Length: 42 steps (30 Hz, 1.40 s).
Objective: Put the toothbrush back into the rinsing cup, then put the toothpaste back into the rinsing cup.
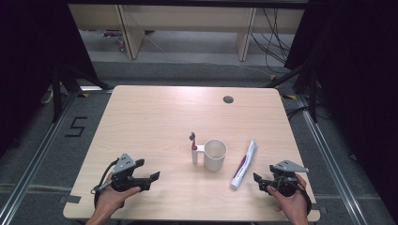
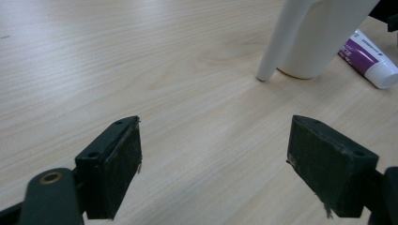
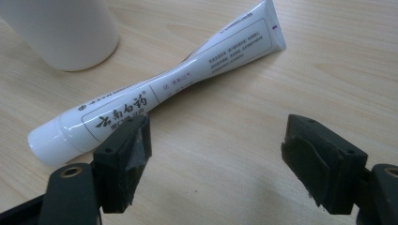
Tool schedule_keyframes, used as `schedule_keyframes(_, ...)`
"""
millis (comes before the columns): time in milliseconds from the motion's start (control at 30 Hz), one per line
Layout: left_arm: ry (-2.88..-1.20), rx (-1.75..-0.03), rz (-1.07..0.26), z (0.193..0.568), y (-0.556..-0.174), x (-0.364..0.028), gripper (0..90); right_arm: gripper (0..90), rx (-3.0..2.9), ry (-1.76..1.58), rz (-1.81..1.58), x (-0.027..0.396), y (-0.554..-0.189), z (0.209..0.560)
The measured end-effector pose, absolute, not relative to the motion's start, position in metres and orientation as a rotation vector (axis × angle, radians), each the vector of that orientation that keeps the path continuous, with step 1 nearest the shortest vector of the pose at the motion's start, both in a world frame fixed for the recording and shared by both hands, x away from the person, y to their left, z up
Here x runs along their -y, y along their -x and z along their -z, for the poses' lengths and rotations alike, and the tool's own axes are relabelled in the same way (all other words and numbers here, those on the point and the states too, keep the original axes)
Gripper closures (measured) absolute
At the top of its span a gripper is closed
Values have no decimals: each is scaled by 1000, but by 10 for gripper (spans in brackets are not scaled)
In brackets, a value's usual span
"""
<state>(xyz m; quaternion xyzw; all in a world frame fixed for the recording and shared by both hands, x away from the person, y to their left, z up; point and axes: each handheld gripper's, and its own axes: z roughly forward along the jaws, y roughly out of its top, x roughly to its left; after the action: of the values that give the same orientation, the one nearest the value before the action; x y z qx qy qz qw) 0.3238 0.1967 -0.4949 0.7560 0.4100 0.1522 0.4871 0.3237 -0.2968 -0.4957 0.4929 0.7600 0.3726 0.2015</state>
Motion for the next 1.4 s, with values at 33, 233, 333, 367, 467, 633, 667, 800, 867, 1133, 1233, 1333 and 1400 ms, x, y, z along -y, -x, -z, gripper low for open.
schedule_keyframes(33,-1850,-995,-364,495,-321,-197,173,250,-2122,-1377,-1038,297,-323,496)
schedule_keyframes(233,-1877,-981,-351,499,-309,-194,168,250,-2129,-1405,-1040,295,-323,495)
schedule_keyframes(333,-1885,-975,-352,499,-306,-195,168,250,-2123,-1384,-1033,294,-323,495)
schedule_keyframes(367,-1877,-982,-356,499,-305,-194,168,250,-2129,-1396,-1049,294,-323,495)
schedule_keyframes(467,-1887,-981,-369,499,-304,-196,168,258,-2127,-1421,-1043,292,-322,495)
schedule_keyframes(633,-1880,-1001,-384,502,-306,-197,168,302,-2124,-1369,-1039,296,-323,493)
schedule_keyframes(667,-1887,-999,-385,502,-306,-197,168,312,-2115,-1399,-1053,294,-321,492)
schedule_keyframes(800,-1897,-993,-400,503,-306,-196,168,411,-2113,-1391,-1102,291,-321,489)
schedule_keyframes(867,-1900,-980,-397,503,-305,-196,168,487,-2110,-1366,-1132,289,-319,486)
schedule_keyframes(1133,-1910,-980,-402,504,-304,-195,171,765,-2171,-1221,-1210,268,-320,474)
schedule_keyframes(1233,-1923,-980,-401,505,-304,-196,173,816,-2232,-1199,-1191,256,-323,475)
schedule_keyframes(1333,-1929,-980,-399,506,-305,-196,173,841,-2267,-1174,-1189,246,-326,477)
schedule_keyframes(1400,-1920,-984,-394,506,-305,-195,174,845,-2304,-1169,-1174,241,-328,478)
